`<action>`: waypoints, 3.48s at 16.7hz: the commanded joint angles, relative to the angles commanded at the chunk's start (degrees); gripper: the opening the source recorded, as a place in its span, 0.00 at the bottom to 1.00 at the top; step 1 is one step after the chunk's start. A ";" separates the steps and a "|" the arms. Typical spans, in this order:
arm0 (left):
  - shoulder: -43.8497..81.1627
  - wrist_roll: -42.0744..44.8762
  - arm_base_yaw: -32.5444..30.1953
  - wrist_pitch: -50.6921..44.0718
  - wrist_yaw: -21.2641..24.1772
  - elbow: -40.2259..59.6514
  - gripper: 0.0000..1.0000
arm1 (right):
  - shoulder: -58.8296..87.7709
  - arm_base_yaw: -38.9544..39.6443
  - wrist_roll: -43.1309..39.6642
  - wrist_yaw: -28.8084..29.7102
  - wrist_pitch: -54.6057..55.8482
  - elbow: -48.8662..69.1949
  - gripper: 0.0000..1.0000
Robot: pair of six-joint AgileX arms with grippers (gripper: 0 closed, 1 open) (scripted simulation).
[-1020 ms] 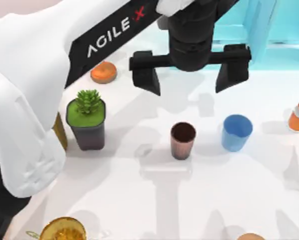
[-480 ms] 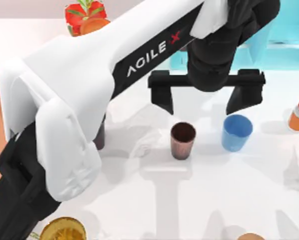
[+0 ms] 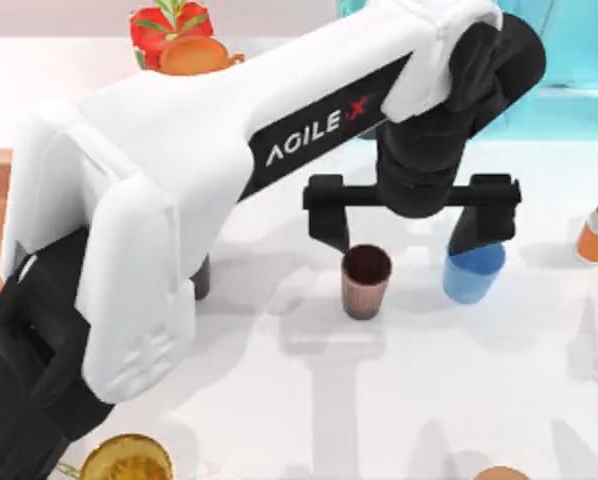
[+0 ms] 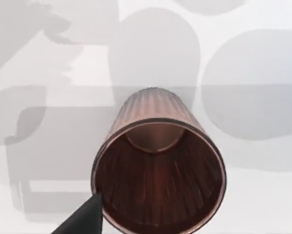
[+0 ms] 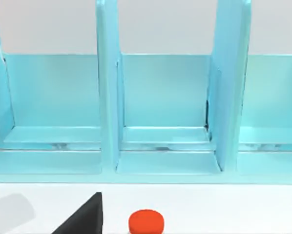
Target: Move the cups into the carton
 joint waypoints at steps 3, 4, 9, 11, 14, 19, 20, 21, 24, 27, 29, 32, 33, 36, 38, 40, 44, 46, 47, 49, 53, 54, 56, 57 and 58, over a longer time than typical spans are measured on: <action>-0.53 0.23 0.22 8.36 0.00 -8.99 1.00 | 0.00 0.00 0.00 0.00 0.00 0.00 1.00; -0.63 0.27 0.27 10.21 0.00 -10.86 1.00 | 0.00 0.00 0.00 0.00 0.00 0.00 1.00; -0.71 0.30 0.30 12.16 0.00 -12.84 1.00 | 0.00 0.00 0.00 0.00 0.00 0.00 1.00; -0.71 0.30 0.30 12.16 0.00 -12.84 0.92 | 0.00 0.00 0.00 0.00 0.00 0.00 1.00; -0.71 0.30 0.30 12.16 0.00 -12.84 0.70 | 0.00 0.00 0.00 0.00 0.00 0.00 1.00; -0.71 0.30 0.30 12.16 0.00 -12.84 0.32 | 0.00 0.00 0.00 0.00 0.00 0.00 1.00; -0.71 0.30 0.30 12.16 0.00 -12.84 0.25 | 0.00 0.00 0.00 0.00 0.00 0.00 1.00; -0.71 0.30 0.30 12.16 0.00 -12.84 0.17 | 0.00 0.00 0.00 0.00 0.00 0.00 1.00; -0.71 0.30 0.30 12.16 0.00 -12.84 0.00 | 0.00 0.00 0.00 0.00 0.00 0.00 1.00; -0.71 0.30 0.30 12.16 0.00 -12.84 0.00 | 0.00 0.00 0.00 0.00 0.00 0.00 1.00; -0.71 0.30 0.30 12.16 0.00 -12.84 0.00 | 0.00 0.00 0.00 0.00 0.00 0.00 1.00; -0.68 0.35 0.10 12.13 0.00 -12.82 0.00 | 0.00 0.00 0.00 0.00 0.00 0.00 1.00; -0.82 0.51 0.26 11.96 0.01 -12.99 0.00 | 0.00 0.00 0.00 0.00 0.00 0.00 1.00; -4.15 3.04 2.79 9.51 0.14 -16.02 0.00 | 0.00 0.00 0.00 0.00 0.00 0.00 1.00; -9.22 4.69 4.46 8.02 0.21 -17.69 0.00 | 0.00 0.00 0.00 0.00 0.00 0.00 1.00; -15.17 6.16 6.03 6.92 0.28 -18.93 0.00 | 0.00 0.00 0.00 0.00 0.00 0.00 1.00; -20.15 9.55 9.52 3.17 0.47 -22.66 0.00 | 0.00 0.00 0.00 0.00 0.00 0.00 1.00; -20.19 9.61 9.57 3.12 0.47 -22.71 0.00 | 0.00 0.00 0.00 0.00 0.00 0.00 1.00; -20.19 9.61 9.57 3.12 0.47 -22.71 0.00 | 0.00 0.00 0.00 0.00 0.00 0.00 1.00; -20.08 9.70 9.33 3.13 0.40 -22.51 0.00 | 0.00 0.00 0.00 0.00 0.00 0.00 1.00; -24.71 15.60 12.20 -1.16 1.94 -26.02 0.00 | 0.00 0.00 0.00 0.00 0.00 0.00 1.00; -26.83 18.35 13.93 -2.75 2.58 -27.62 0.00 | 0.00 0.00 0.00 0.00 0.00 0.00 1.00; -31.77 24.83 18.72 -5.77 4.00 -31.19 0.00 | 0.00 0.00 0.00 0.00 0.00 0.00 1.00; -34.49 28.40 21.72 -7.05 4.78 -33.02 0.00 | 0.00 0.00 0.00 0.00 0.00 0.00 1.00; -37.27 32.10 25.06 -8.09 5.57 -34.84 0.00 | 0.00 0.00 0.00 0.00 0.00 0.00 1.00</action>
